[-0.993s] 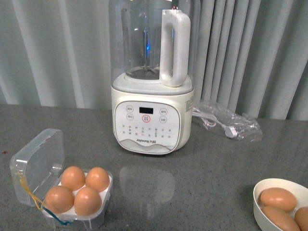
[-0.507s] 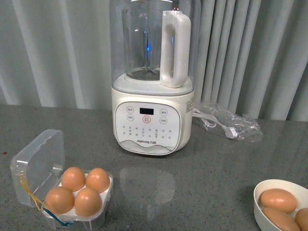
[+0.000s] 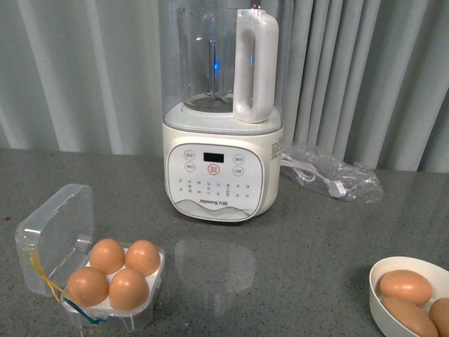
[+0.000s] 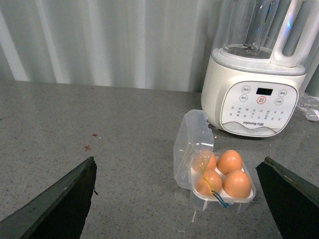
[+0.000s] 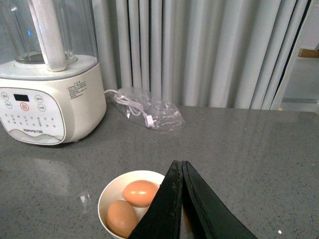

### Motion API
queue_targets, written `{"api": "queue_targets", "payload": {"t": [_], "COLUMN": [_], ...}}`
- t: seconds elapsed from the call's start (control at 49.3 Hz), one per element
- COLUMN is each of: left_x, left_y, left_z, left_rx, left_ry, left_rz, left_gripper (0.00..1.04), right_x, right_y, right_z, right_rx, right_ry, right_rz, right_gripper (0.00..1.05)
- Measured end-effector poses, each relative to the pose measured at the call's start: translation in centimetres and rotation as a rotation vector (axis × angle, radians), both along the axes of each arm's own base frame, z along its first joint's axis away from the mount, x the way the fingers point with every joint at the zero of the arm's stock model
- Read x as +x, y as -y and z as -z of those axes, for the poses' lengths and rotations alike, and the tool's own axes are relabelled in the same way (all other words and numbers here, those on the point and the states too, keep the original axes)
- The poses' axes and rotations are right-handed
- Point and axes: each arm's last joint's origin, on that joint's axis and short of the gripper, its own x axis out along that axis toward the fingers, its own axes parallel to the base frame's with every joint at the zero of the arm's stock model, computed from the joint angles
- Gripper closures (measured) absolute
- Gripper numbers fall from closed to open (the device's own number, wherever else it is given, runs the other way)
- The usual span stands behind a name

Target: Put egg into box

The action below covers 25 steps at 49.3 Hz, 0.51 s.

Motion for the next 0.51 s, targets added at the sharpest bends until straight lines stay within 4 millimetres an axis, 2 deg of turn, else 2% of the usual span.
{"api": "queue_targets", "payload": {"t": [0.122,0.304,0.426,0.507], "left_x": [0.00,-0.01,-0.01,-0.01], "left_y": [0.00,0.00,0.00,0.00], "left_z": [0.00,-0.01,-0.01,-0.01], "left_rx": [0.000,0.000,0.000,0.000], "left_ry": [0.000,0.001,0.001,0.001], "left_rz": [0.000,0.000,0.000,0.000], "left_gripper": [0.07,0.07,0.07,0.07], "right_x": [-0.81,-0.96,-0.96,-0.96], "right_y": [0.00,0.00,0.00,0.00], "right_z": [0.39,0.25,0.25,0.25], "right_rx": [0.000,-0.001,0.000,0.000], "right_ry": [-0.023,-0.005,-0.005,-0.005], "right_rz": [0.000,0.000,0.000,0.000], "right_gripper": [1.02,1.01,0.75,0.63]}}
